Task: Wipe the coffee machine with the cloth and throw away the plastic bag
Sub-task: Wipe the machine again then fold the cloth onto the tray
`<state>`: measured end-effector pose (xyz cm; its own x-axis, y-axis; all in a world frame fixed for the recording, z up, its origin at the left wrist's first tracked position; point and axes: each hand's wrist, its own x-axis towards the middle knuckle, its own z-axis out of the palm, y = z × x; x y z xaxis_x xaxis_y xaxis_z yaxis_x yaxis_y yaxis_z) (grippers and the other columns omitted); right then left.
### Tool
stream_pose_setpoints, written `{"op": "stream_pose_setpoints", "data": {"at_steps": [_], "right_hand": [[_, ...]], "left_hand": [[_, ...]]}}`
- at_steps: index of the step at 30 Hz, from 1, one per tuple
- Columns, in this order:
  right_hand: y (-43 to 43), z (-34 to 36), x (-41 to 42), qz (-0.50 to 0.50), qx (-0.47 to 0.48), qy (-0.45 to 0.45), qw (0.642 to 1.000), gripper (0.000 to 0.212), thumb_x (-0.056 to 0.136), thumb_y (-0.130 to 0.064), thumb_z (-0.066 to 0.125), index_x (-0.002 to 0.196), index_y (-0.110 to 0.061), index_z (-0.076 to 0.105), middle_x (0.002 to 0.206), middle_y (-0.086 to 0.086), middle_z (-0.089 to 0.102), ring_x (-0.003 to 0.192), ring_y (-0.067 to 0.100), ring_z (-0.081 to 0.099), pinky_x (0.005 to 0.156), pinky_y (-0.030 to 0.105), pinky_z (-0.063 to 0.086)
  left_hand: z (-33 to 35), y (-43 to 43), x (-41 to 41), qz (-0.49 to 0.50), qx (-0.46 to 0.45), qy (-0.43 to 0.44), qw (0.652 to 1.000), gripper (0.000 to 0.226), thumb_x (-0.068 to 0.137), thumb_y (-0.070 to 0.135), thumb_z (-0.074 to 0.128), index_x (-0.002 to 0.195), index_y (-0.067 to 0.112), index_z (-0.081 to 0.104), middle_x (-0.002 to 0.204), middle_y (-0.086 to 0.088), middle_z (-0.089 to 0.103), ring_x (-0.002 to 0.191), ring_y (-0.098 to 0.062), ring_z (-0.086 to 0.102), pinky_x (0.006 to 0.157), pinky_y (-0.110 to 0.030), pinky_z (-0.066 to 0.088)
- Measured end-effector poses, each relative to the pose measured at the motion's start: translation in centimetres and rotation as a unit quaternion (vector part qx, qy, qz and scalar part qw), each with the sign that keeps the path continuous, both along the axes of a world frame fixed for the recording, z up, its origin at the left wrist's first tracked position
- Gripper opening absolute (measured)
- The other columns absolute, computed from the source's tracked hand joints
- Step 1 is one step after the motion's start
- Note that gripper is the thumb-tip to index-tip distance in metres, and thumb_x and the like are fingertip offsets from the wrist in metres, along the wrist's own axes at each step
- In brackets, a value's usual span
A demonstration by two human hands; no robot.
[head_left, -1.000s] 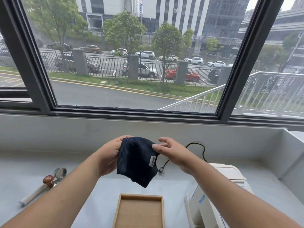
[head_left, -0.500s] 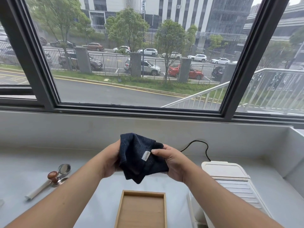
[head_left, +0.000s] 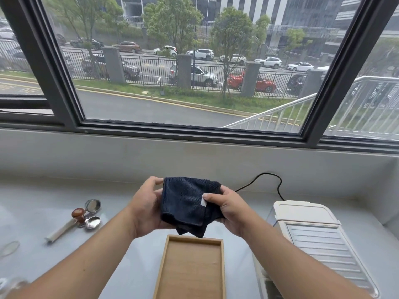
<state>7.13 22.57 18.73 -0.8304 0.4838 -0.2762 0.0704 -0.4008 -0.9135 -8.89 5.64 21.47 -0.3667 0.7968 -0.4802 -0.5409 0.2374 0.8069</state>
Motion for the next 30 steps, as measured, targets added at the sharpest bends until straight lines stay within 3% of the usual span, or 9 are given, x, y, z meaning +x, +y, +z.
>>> {"op": "stream_pose_setpoints", "data": {"at_steps": [2,5,7,11,16,23,30], "right_hand": [[0.0,-0.8,0.1,-0.009,-0.001,-0.013,1.0,0.028,0.093,-0.004,0.068,0.12,-0.012,0.071,0.102,0.009,0.078,0.08,0.025,0.074,0.062,0.035,0.059],[-0.2,-2.2,0.2,-0.018,0.009,-0.034,0.999,0.027,0.092,-0.003,0.068,0.118,-0.012,0.071,0.105,0.011,0.079,0.082,0.028,0.076,0.061,0.037,0.06],[-0.2,-3.1,0.4,-0.026,0.019,-0.05,0.998,0.027,0.091,-0.003,0.069,0.116,-0.012,0.07,0.104,0.012,0.08,0.083,0.031,0.078,0.06,0.039,0.061],[-0.2,-5.4,0.6,-0.039,0.029,-0.079,0.996,0.028,0.09,-0.001,0.07,0.115,-0.011,0.069,0.104,0.015,0.08,0.087,0.039,0.078,0.064,0.05,0.064],[-0.4,-8.6,1.4,-0.056,0.032,-0.107,0.992,0.025,0.088,0.0,0.072,0.11,-0.012,0.071,0.102,0.013,0.08,0.087,0.036,0.079,0.063,0.046,0.063],[-1.0,-13.1,2.5,-0.058,0.036,-0.17,0.983,0.026,0.086,-0.001,0.073,0.111,-0.007,0.068,0.103,0.017,0.079,0.087,0.038,0.078,0.075,0.06,0.064],[-1.2,-16.4,2.8,-0.043,0.026,-0.204,0.978,0.029,0.084,-0.006,0.075,0.111,-0.011,0.069,0.101,0.011,0.081,0.089,0.034,0.079,0.08,0.058,0.064]], "left_hand": [[-1.1,-0.3,0.1,-0.021,-0.002,-0.011,1.0,0.064,0.093,0.066,0.046,0.118,0.018,0.079,0.122,-0.016,0.077,0.109,-0.037,0.075,0.088,-0.058,0.063],[-2.9,-0.1,1.1,-0.018,-0.05,0.144,0.988,0.029,0.099,0.033,0.066,0.125,0.023,0.071,0.115,-0.006,0.08,0.101,-0.027,0.079,0.086,-0.053,0.065],[-4.4,0.1,1.4,0.006,-0.08,0.198,0.977,0.025,0.097,0.016,0.067,0.121,0.025,0.07,0.107,-0.002,0.082,0.093,-0.024,0.08,0.079,-0.049,0.067],[-6.7,0.1,1.8,0.022,-0.099,0.205,0.973,0.024,0.094,0.013,0.071,0.113,0.027,0.072,0.1,0.001,0.083,0.089,-0.023,0.08,0.07,-0.046,0.067],[-9.9,0.1,2.3,0.027,-0.126,0.188,0.974,0.025,0.091,0.013,0.071,0.113,0.023,0.071,0.097,0.0,0.083,0.085,-0.023,0.081,0.064,-0.04,0.065],[-14.4,-0.2,3.4,0.029,-0.174,0.178,0.968,0.024,0.089,0.01,0.068,0.111,0.02,0.071,0.098,-0.005,0.082,0.084,-0.024,0.08,0.064,-0.041,0.066],[-17.8,-0.3,3.8,0.022,-0.207,0.184,0.961,0.025,0.088,0.013,0.068,0.11,0.024,0.069,0.101,-0.004,0.079,0.085,-0.024,0.079,0.064,-0.041,0.066]]}}
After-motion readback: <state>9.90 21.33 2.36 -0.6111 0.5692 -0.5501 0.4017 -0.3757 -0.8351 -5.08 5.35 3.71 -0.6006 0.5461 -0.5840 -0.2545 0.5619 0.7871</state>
